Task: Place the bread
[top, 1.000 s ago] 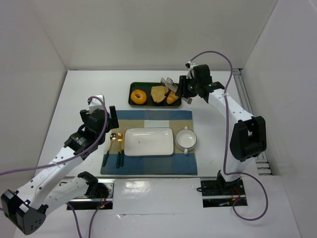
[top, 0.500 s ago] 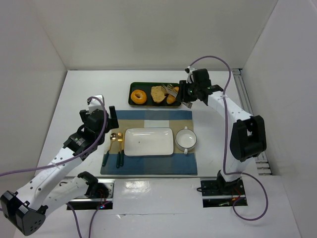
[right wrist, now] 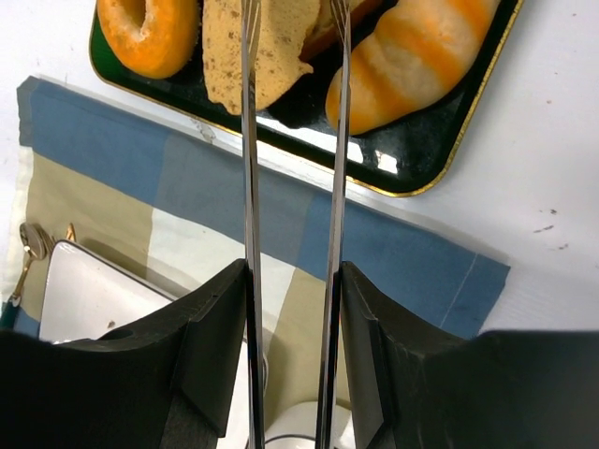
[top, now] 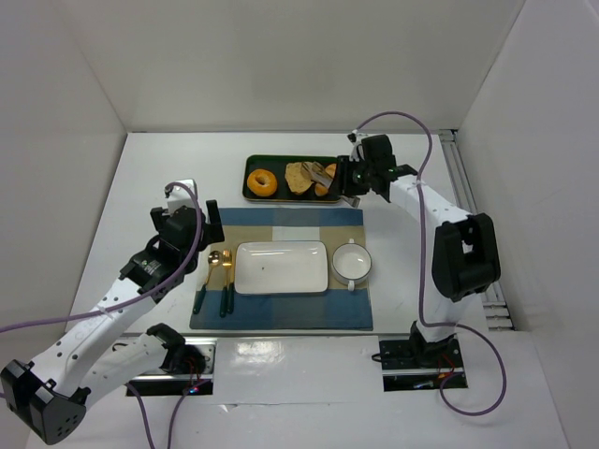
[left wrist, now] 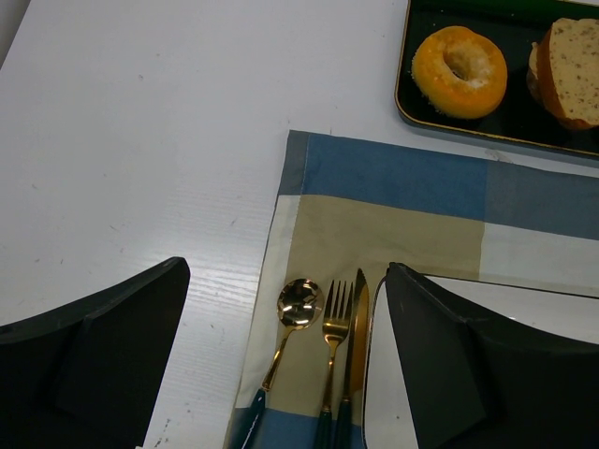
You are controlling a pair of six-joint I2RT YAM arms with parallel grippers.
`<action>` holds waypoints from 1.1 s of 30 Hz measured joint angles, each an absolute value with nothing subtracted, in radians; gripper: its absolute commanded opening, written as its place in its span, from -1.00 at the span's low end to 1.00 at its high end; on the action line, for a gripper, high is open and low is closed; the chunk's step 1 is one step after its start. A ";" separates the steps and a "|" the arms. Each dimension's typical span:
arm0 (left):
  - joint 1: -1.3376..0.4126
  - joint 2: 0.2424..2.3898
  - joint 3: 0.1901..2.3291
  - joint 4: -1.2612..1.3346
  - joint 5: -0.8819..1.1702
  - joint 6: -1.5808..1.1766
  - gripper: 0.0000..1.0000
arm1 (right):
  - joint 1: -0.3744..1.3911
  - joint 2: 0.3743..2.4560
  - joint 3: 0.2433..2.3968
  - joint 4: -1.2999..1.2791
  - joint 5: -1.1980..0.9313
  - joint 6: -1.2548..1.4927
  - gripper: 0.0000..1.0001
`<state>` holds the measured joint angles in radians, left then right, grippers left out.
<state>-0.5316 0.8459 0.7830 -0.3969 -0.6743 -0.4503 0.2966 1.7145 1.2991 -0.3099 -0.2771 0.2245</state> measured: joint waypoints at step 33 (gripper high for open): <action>-0.531 0.848 0.783 -0.397 -0.676 -0.448 1.00 | 0.385 1.703 1.332 -0.340 -0.188 0.229 -1.00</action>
<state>-0.5312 0.8478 0.7830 -0.3969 -0.6758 -0.4477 0.3851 1.7027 1.3323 -0.3405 -0.1883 0.2295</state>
